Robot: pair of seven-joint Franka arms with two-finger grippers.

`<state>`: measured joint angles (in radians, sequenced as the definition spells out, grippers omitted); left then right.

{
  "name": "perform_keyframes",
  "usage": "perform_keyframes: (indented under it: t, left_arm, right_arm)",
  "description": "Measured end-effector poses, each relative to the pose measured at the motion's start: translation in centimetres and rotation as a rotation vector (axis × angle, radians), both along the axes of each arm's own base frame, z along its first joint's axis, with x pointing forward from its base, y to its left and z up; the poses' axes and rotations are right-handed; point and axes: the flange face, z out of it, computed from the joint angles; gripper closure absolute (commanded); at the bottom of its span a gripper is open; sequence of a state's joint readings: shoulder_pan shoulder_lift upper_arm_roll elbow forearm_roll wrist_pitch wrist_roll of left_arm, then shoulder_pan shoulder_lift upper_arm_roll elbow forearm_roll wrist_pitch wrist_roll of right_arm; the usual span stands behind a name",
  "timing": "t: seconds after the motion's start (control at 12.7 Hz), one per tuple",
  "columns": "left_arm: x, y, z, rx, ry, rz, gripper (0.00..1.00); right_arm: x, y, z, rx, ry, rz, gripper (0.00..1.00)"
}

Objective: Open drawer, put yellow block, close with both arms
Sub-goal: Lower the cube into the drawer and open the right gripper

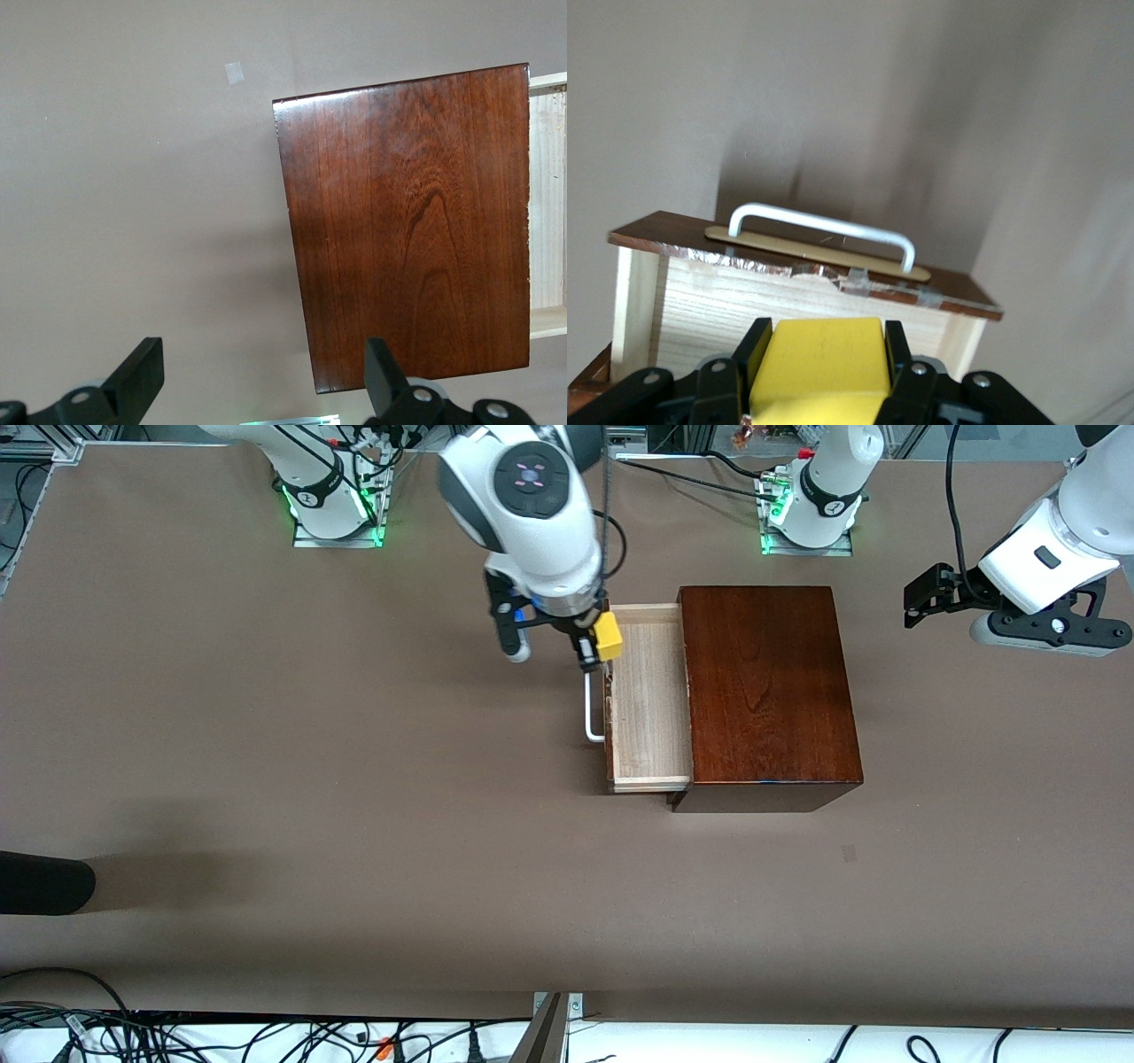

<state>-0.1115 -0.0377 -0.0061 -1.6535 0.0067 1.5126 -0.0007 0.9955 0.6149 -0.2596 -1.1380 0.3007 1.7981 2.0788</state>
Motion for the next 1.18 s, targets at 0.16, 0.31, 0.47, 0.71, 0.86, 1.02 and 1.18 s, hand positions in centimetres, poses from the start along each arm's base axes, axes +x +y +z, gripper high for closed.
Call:
perform_keyframes:
  t: [0.16,0.31,0.47,0.71,0.86,1.02,1.18]
  left_arm:
    - [0.0,0.0,0.0,0.001,-0.001,0.006,0.00]
    - [0.1,0.0,0.0,0.001,-0.001,0.009,0.00]
    - [0.1,0.0,0.0,0.001,-0.001,0.010,0.00]
    - [0.1,0.0,0.0,0.001,-0.001,0.012,0.00]
    - [0.1,0.0,0.0,0.001,-0.001,0.013,0.00]
    - [0.1,0.0,0.0,0.001,-0.001,0.013,0.00]
    - [0.1,0.0,0.0,0.001,-0.001,0.013,0.00]
  right_arm:
    - [-0.9,2.4,-2.8,-0.003,-0.010,-0.039,1.00]
    - [-1.3,4.0,-5.4,0.001,-0.020,-0.077,1.00]
    - [-1.7,5.3,-8.2,0.004,-0.016,-0.093,1.00]
    - [-1.9,6.3,-11.6,0.003,-0.015,-0.113,1.00]
    - [-2.1,6.7,-13.3,-0.003,-0.010,-0.113,0.94]
    - [-2.2,6.8,-14.3,-0.012,-0.004,-0.114,0.25]
    - [-2.3,6.8,-15.1,-0.020,0.003,-0.122,0.00]
